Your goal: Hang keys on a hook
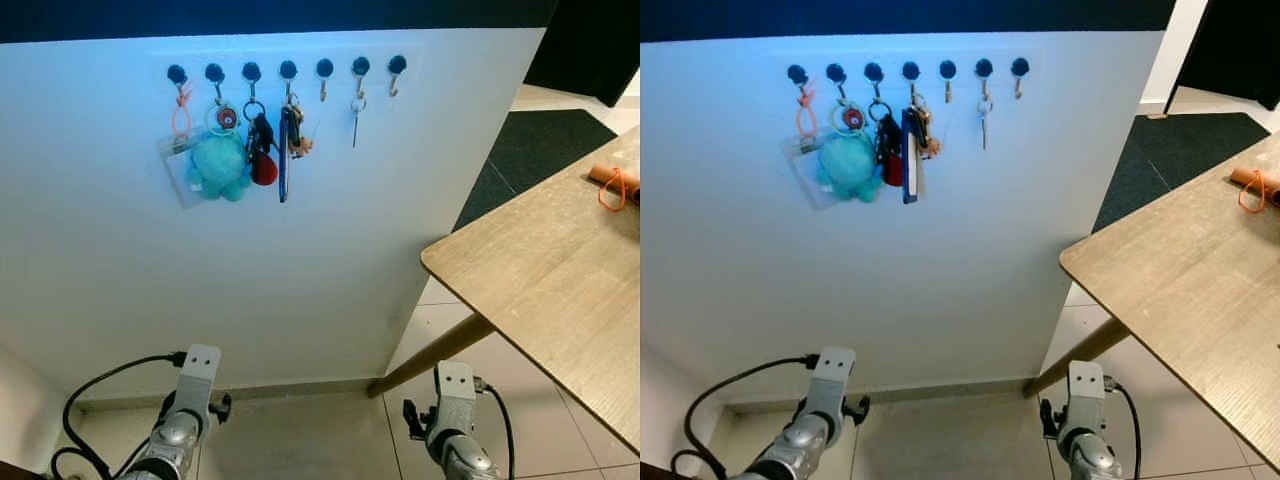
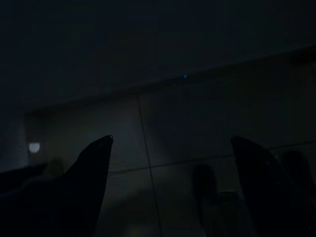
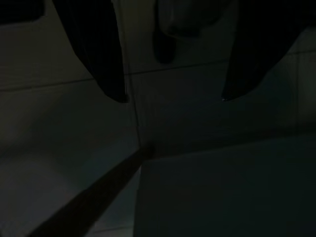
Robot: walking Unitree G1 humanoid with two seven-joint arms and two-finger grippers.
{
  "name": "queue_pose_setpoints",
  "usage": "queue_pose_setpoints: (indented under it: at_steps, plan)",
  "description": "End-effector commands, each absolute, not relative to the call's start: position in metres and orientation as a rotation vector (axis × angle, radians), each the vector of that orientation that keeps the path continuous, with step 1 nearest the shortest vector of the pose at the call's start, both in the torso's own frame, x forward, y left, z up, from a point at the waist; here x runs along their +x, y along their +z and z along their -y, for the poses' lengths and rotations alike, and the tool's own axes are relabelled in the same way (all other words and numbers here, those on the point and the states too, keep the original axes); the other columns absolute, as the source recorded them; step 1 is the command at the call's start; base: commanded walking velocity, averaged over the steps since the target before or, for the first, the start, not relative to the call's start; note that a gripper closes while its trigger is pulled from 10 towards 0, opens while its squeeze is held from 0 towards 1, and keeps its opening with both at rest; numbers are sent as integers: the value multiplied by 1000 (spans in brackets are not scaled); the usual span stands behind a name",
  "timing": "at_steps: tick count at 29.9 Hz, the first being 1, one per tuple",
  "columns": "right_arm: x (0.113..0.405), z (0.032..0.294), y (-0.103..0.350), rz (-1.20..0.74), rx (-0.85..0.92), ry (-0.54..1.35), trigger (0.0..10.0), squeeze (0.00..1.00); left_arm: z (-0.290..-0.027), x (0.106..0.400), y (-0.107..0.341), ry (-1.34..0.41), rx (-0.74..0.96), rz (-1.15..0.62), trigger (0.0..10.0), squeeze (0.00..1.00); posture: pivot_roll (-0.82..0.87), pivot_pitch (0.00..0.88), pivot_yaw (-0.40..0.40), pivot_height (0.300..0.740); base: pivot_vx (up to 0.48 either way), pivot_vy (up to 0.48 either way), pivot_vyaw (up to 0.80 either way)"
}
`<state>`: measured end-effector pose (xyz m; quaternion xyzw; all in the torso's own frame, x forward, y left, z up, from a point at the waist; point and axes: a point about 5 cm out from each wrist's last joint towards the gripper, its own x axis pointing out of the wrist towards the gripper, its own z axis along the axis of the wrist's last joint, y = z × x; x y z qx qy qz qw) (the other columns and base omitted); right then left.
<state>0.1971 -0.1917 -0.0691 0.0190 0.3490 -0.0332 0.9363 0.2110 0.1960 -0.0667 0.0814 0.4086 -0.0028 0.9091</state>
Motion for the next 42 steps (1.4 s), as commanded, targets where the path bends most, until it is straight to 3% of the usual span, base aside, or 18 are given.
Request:
queue_pose_setpoints:
  at_steps: [1, 10, 27, 42]
  plan:
    - [198, 189, -68, -689, 3, -39, 10000, 0, -201, 203, -71, 42, 137, -875, 10000, 0, 38, 0, -23, 740, 0, 0, 0]
    - [205, 176, -64, -640, 26, 19, 10000, 0, -196, 198, -74, -12, 96, -905, 10000, 0, 53, 0, -22, 740, 0, 0, 0]
    - [167, 180, -85, -779, 157, -70, 10000, 0, -191, 201, -72, -65, 162, -860, 10000, 0, 68, 0, 8, 740, 0, 0, 0]
    - [164, 178, -86, -785, 140, -20, 10000, 0, -185, 197, -73, -94, 162, -818, 10000, 0, 68, 0, -3, 740, 0, 0, -780]
